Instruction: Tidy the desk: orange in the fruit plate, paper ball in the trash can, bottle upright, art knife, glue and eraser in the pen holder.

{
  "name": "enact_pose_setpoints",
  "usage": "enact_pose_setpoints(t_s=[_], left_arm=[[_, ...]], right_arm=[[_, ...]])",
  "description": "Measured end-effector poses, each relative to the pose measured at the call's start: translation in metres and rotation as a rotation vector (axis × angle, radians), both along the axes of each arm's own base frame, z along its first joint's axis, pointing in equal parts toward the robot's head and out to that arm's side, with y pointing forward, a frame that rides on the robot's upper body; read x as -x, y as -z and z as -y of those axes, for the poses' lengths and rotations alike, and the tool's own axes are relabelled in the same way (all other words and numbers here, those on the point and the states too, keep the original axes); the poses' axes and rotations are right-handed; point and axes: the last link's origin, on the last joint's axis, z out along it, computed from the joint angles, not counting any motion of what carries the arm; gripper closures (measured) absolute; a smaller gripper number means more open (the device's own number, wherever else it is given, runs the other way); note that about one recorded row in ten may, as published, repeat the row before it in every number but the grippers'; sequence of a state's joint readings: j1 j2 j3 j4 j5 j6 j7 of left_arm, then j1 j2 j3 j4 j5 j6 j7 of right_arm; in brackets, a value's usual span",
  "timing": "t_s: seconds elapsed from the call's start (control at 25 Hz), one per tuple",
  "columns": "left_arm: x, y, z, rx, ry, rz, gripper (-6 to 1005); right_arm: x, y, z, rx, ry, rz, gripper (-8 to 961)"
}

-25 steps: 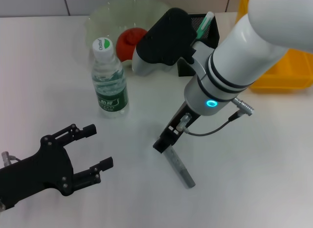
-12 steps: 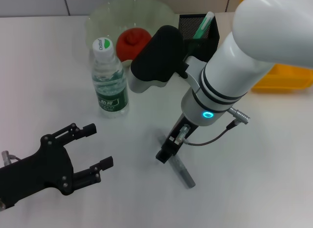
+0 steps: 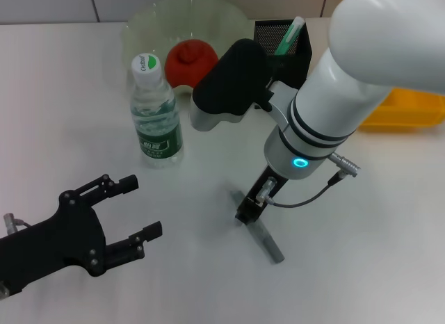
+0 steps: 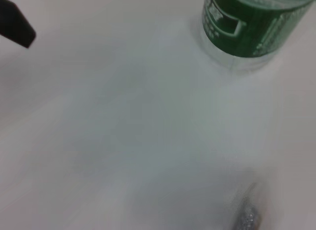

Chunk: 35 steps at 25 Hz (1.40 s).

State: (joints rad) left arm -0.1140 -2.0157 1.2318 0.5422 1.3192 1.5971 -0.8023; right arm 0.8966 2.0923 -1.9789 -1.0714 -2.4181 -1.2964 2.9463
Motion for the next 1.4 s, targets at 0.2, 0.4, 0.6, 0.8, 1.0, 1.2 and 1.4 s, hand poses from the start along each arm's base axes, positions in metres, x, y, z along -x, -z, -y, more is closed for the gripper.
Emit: enact_pose_setpoints(t_s=[0.2, 0.4, 0.6, 0.8, 1.0, 1.2, 1.4], left_arm=[[0.0, 0.0, 0.0, 0.001, 0.001, 0.001, 214], [-0.001, 0.0, -0.001, 0.0, 0.004, 0.001, 214], [-0.002, 0.001, -0.002, -0.001, 0.009, 0.002, 214], [-0.004, 0.001, -0.003, -0.002, 0.012, 0.003, 214], [-0.004, 0.001, -0.004, -0.002, 0.015, 0.004, 214], [-0.006, 0.002, -0.005, 0.003, 0.025, 0.007, 214], [-0.014, 0.009, -0.007, 0.023, 0.051, 0.017, 214]], right_arm=[[0.0, 0.0, 0.001, 0.002, 0.011, -0.005, 522], [-0.002, 0.0, 0.001, 0.005, 0.02, 0.0, 622], [-0.005, -0.001, 0.002, 0.013, 0.038, 0.018, 706], [-0.007, -0.002, 0.001, 0.015, 0.049, 0.03, 773], [-0.007, -0.006, 0.001, 0.011, 0.06, 0.021, 813], [-0.002, -0.042, -0.014, -0.096, 0.078, -0.082, 837], [0.004, -0.11, -0.029, -0.325, 0.026, -0.232, 839]])
